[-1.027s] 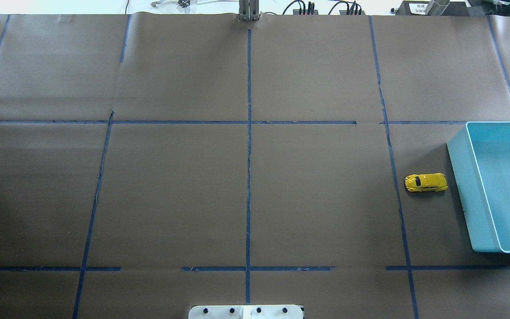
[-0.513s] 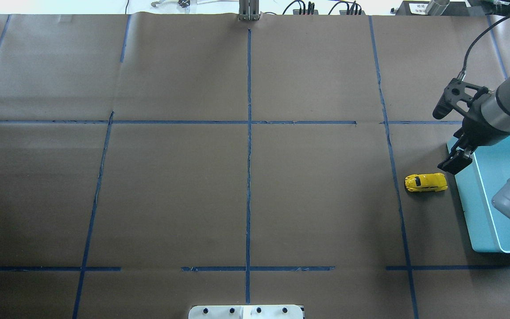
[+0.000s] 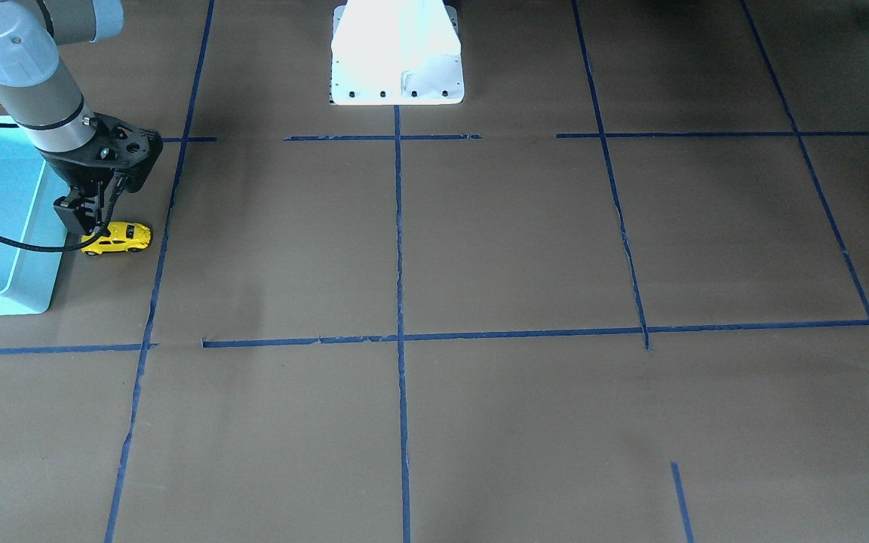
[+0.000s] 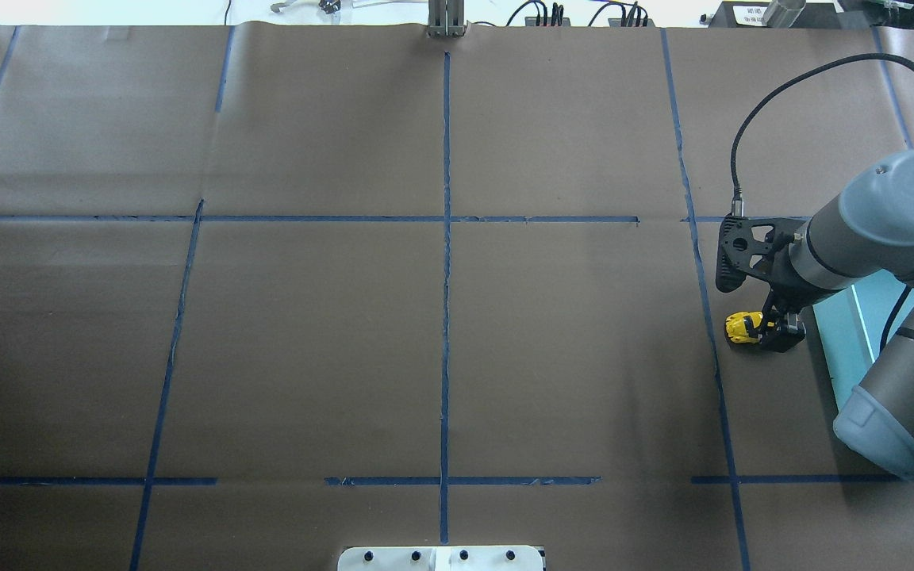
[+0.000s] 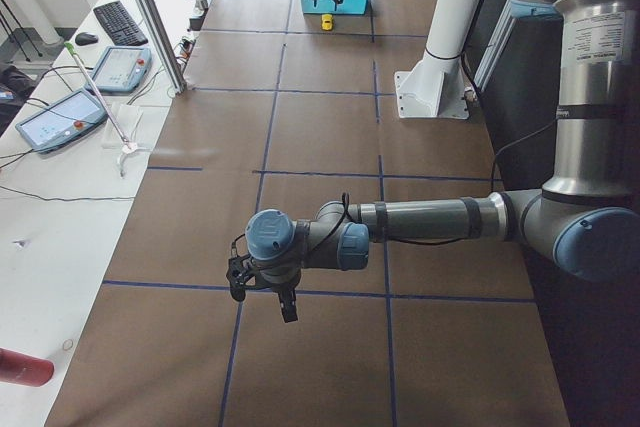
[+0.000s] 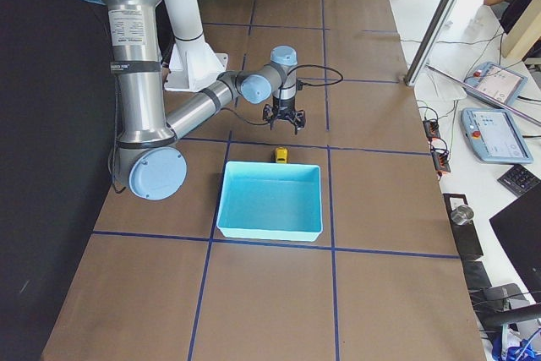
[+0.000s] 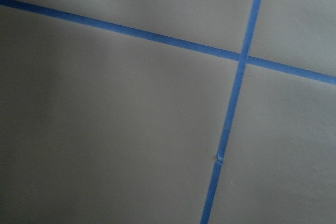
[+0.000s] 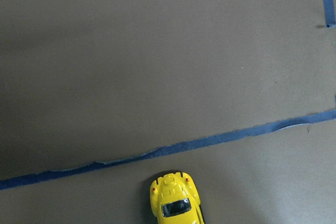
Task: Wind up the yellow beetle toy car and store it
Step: 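Lower the right gripper and grasp the yellow car, then lift the car with the right gripper over the blue tray, then lower the car into the tray and open the right gripper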
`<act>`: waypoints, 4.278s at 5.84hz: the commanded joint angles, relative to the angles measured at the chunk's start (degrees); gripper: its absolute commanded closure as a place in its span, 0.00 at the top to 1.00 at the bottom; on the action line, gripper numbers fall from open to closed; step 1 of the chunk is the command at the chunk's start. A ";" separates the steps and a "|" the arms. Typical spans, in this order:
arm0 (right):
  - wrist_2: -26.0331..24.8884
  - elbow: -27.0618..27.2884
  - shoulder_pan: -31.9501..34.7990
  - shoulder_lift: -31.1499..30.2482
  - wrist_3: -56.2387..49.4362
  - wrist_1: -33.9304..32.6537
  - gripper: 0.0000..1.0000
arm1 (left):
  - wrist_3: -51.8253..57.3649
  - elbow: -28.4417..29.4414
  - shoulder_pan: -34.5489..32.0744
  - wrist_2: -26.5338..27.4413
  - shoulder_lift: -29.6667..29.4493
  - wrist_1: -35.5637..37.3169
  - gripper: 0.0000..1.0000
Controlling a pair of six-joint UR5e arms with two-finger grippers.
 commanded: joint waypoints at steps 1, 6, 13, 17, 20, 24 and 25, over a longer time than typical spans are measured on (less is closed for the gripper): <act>-0.84 -4.18 -1.09 0.61 -5.34 0.87 1.00 | -0.17 0.19 -0.42 0.09 0.07 0.18 1.00; -1.19 -8.95 -2.67 0.00 -5.74 2.18 1.00 | 0.19 0.72 -0.95 0.17 0.15 0.09 1.00; -1.02 -9.57 -3.11 0.09 -4.87 2.19 0.00 | 0.19 1.86 -0.95 0.09 -0.20 0.09 1.00; 1.53 12.00 6.70 -3.41 -6.61 -12.98 0.00 | 0.19 1.86 -0.86 0.17 -0.28 0.09 1.00; 2.77 11.54 15.25 -15.88 -26.62 -12.49 0.00 | 0.19 1.86 -0.86 0.17 -0.28 0.09 1.00; 3.82 -6.56 14.82 -17.67 -28.68 2.08 0.00 | 0.19 1.86 -0.86 0.17 -0.28 0.09 1.00; 4.08 -9.72 13.95 -17.49 -27.46 5.84 0.00 | 0.19 1.86 -0.86 0.17 -0.28 0.09 1.00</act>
